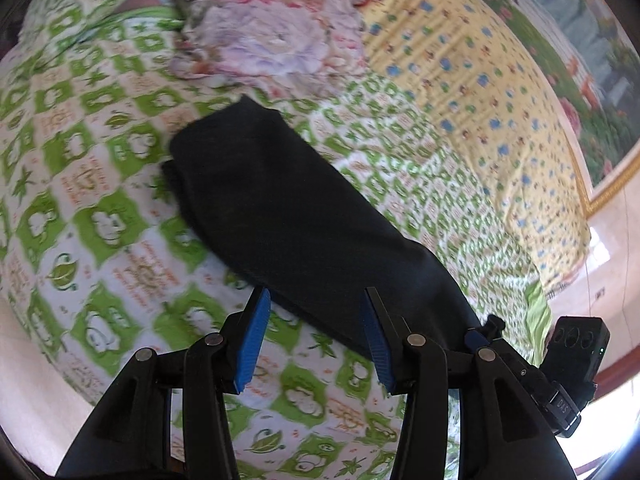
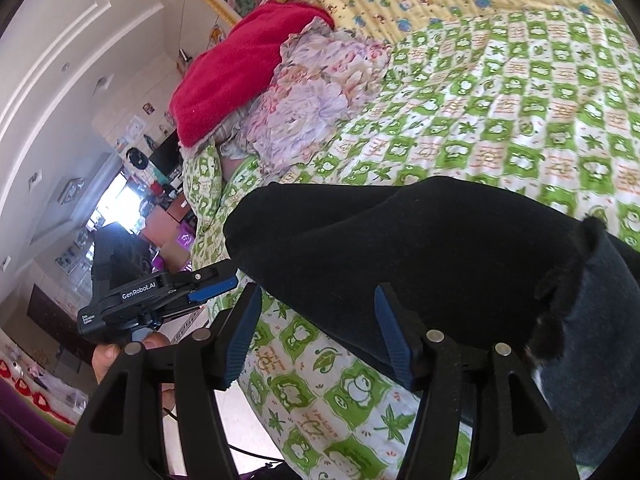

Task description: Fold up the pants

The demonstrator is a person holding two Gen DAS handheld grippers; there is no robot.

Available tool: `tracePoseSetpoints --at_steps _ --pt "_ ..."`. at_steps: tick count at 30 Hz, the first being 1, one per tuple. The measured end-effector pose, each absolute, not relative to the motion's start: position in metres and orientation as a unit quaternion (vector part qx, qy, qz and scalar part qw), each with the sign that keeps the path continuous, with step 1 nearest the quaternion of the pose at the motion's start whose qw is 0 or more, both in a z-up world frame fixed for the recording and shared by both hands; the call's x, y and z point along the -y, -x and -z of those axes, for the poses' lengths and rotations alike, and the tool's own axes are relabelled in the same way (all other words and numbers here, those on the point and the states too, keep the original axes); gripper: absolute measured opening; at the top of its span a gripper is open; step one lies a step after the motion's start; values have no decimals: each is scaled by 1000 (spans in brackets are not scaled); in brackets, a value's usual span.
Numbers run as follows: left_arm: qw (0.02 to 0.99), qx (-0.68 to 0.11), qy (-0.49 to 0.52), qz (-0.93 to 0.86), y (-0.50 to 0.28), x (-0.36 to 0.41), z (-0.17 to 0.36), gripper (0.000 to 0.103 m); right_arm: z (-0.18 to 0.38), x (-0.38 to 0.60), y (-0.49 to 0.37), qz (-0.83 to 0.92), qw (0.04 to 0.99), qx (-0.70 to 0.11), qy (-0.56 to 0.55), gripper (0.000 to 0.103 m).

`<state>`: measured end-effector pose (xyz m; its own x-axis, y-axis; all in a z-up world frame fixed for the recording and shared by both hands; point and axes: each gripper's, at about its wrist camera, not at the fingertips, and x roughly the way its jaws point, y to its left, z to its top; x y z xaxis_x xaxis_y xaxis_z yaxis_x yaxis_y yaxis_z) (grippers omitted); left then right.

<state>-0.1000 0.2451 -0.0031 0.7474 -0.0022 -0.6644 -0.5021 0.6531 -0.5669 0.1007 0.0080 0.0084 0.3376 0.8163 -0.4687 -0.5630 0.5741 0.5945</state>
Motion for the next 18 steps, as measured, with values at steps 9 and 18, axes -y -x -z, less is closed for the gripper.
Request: tracePoseSetpoints --at_steps 9,18 --pt "831 -308 417 -203 114 -283 9 56 -23 -39 -125 -453 794 -383 -135 63" --pt "812 -311 446 -211 114 -309 29 56 -36 -103 -160 -491 772 -397 -71 63"
